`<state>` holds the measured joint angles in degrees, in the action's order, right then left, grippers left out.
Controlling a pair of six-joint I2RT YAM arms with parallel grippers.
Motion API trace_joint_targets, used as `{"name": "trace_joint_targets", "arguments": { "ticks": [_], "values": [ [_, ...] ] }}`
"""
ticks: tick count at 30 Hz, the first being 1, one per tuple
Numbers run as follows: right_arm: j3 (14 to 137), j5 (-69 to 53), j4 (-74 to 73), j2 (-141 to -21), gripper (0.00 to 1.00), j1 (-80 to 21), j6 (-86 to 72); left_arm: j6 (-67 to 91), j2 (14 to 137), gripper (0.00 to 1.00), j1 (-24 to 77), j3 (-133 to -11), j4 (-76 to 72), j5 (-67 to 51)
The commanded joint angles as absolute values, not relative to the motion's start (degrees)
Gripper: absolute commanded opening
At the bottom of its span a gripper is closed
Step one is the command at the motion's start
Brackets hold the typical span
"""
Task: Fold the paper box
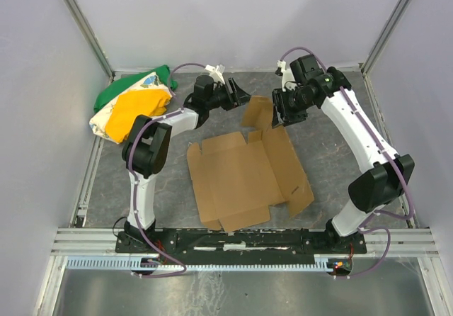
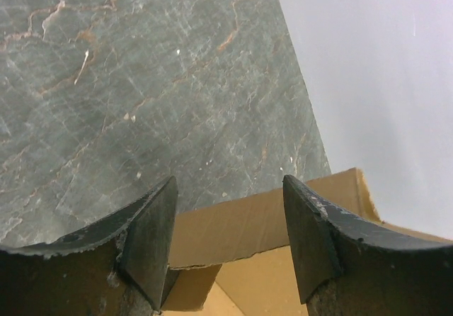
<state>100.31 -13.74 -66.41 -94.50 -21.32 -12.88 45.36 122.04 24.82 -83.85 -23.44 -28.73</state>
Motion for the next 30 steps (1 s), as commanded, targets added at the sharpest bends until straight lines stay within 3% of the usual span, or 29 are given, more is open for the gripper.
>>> {"name": "trace_joint_targets", "arguments": {
  "ticks": [1, 10, 30],
  "values": [
    [100.8, -17.75, -63.55, -94.89, 0.54, -21.78, -14.24, 46.72, 117.7, 0.67, 24.37, -81.94, -27.55, -30.58],
    [97.81, -24.24, -59.15, -95.31, 0.55, -21.75, -15.34, 46.66, 116.73, 0.67, 24.15, -80.59, -28.54, -31.46],
    [94.13, -22.24, -57.57, -97.05, 0.47, -21.77, -15.16, 46.32, 112.81, 0.67, 22.73, -79.4, -28.34, -32.58]
  ]
}}
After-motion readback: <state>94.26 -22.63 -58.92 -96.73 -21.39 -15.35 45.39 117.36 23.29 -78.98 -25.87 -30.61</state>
